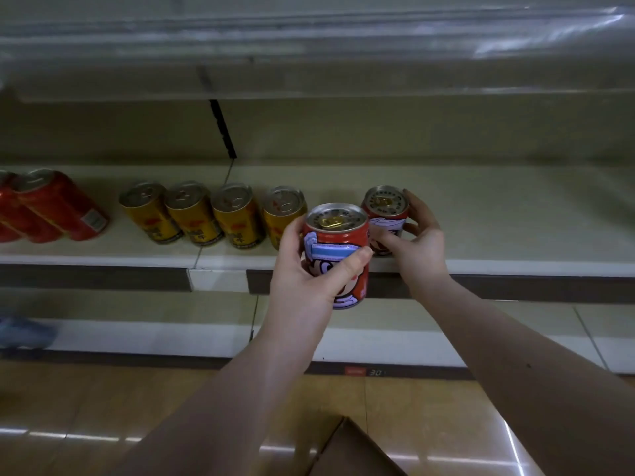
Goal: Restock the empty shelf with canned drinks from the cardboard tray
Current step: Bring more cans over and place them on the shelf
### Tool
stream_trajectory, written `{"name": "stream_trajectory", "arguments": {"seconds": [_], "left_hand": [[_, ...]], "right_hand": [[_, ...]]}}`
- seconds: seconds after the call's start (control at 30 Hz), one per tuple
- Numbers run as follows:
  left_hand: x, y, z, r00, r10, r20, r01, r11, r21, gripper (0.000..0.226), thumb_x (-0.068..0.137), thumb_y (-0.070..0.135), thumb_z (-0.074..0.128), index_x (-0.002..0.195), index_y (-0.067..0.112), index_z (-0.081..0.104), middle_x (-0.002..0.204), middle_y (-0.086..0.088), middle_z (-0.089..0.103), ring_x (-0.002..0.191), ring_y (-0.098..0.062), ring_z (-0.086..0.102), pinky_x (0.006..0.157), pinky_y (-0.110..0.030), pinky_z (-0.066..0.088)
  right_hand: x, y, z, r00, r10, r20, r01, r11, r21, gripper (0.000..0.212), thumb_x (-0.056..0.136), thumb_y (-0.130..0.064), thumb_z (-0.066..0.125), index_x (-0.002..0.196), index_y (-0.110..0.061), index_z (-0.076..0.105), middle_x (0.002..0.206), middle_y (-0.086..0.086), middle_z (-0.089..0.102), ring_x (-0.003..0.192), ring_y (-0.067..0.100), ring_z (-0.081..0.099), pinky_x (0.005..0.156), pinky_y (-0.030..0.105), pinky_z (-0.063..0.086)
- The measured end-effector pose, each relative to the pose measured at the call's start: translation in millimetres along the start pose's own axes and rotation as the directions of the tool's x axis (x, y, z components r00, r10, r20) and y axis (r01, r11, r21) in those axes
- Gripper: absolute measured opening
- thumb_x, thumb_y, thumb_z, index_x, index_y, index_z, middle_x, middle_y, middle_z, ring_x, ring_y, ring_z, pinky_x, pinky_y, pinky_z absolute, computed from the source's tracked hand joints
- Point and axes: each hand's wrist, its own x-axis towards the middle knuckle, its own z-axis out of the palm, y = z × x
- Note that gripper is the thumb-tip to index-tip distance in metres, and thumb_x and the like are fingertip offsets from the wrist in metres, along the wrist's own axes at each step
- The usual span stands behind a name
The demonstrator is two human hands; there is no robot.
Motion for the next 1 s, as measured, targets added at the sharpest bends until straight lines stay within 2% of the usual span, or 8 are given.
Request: {"name": "stream_trajectory", "arguments": {"seconds": [0.23,0.33,0.4,0.53,0.63,0.77,0.9,1.0], "left_hand": [[-2.9,2.7,6.4,1.0,0.009,0.001,-0.009,1.0,0.011,0.07,0.06,0.03,0.077,0.122,0.036,0.045,0.108,0.02,0.06,0.09,0.014,0.059,0.062,-0.003,0.048],[-5.2,5.4,12.8,1.0,-0.003,0.008,0.003,1.0,0.019,0.065,0.067,0.025,0.077,0.12,0.04,0.043,0.109,0.021,0.058,0.089,0.014,0.058,0.061,-0.003,0.048],[-8.0,6.8,19.6,1.0,-0.007,0.013,0.007,1.0,0.024,0.062,0.067,0.025,0.077,0.117,0.041,0.043,0.109,0.02,0.057,0.091,0.01,0.057,0.063,-0.003,0.049],[-14.9,3.5,35.4,0.999,-0.011,0.04,0.009,0.999,0.052,0.055,0.066,0.026,0.078,0.106,0.045,0.047,0.106,0.021,0.058,0.093,0.009,0.058,0.069,-0.004,0.05],[-19.9,-1.7,47.4,0.998,-0.028,0.05,0.025,0.997,0.067,0.061,0.067,0.022,0.079,0.118,0.036,0.049,0.107,0.019,0.061,0.096,0.007,0.058,0.075,-0.01,0.049],[-23.0,-7.4,60.0,0.993,-0.083,0.078,0.079,0.996,0.051,0.06,0.071,0.017,0.078,0.121,0.033,0.049,0.106,0.017,0.061,0.096,0.005,0.057,0.068,-0.003,0.048],[-18.0,-11.6,72.2,0.984,-0.14,0.112,0.135,0.989,0.053,0.062,0.071,0.012,0.076,0.125,0.03,0.051,0.114,0.007,0.063,0.107,-0.008,0.058,0.085,-0.02,0.049],[-10.6,-8.2,80.7,0.969,-0.174,0.176,0.17,0.985,0.039,0.066,0.072,0.009,0.074,0.128,0.034,0.049,0.122,0.003,0.06,0.113,-0.015,0.057,0.093,-0.031,0.05]], "right_hand": [[-4.5,-10.6,0.6,0.993,0.091,0.072,-0.092,0.996,0.005,0.081,0.078,0.008,0.067,0.145,-0.013,0.027,0.129,-0.001,0.045,0.105,0.0,0.047,0.062,-0.003,0.042],[-20.9,-22.3,-5.5,0.992,0.112,-0.052,-0.115,0.991,-0.074,0.07,0.084,-0.008,0.065,0.144,-0.018,0.03,0.135,-0.006,0.042,0.122,0.009,0.041,0.084,0.009,0.04],[-39.0,-32.0,-14.9,0.99,0.066,-0.126,-0.078,0.993,-0.088,0.046,0.087,-0.014,0.061,0.13,-0.022,0.047,0.125,-0.002,0.054,0.116,0.014,0.051,0.09,0.025,0.042],[-79.7,-54.7,-34.4,0.999,0.039,-0.025,-0.039,0.999,0.0,0.017,0.091,-0.011,0.056,0.102,-0.021,0.064,0.093,-0.003,0.068,0.082,0.003,0.063,0.071,0.015,0.051],[-96.4,-57.9,-47.6,0.995,0.063,0.08,-0.063,0.998,-0.004,0.026,0.09,-0.004,0.055,0.106,-0.022,0.065,0.096,-0.002,0.07,0.084,0.011,0.066,0.075,0.023,0.055],[-102.0,-55.2,-61.3,0.986,0.061,0.152,-0.046,0.994,-0.104,0.043,0.086,0.001,0.057,0.112,-0.034,0.057,0.101,-0.009,0.068,0.091,0.003,0.064,0.072,0.013,0.051],[-99.8,-51.7,-70.3,0.987,0.08,0.138,-0.064,0.991,-0.118,0.049,0.086,0.003,0.056,0.128,-0.021,0.055,0.115,0.002,0.064,0.099,0.007,0.063,0.072,0.008,0.05],[-93.3,-52.0,-73.6,0.99,0.078,0.114,-0.073,0.996,-0.046,0.054,0.084,0.005,0.06,0.131,-0.018,0.051,0.117,-0.002,0.063,0.095,0.005,0.066,0.07,0.009,0.051]]}}
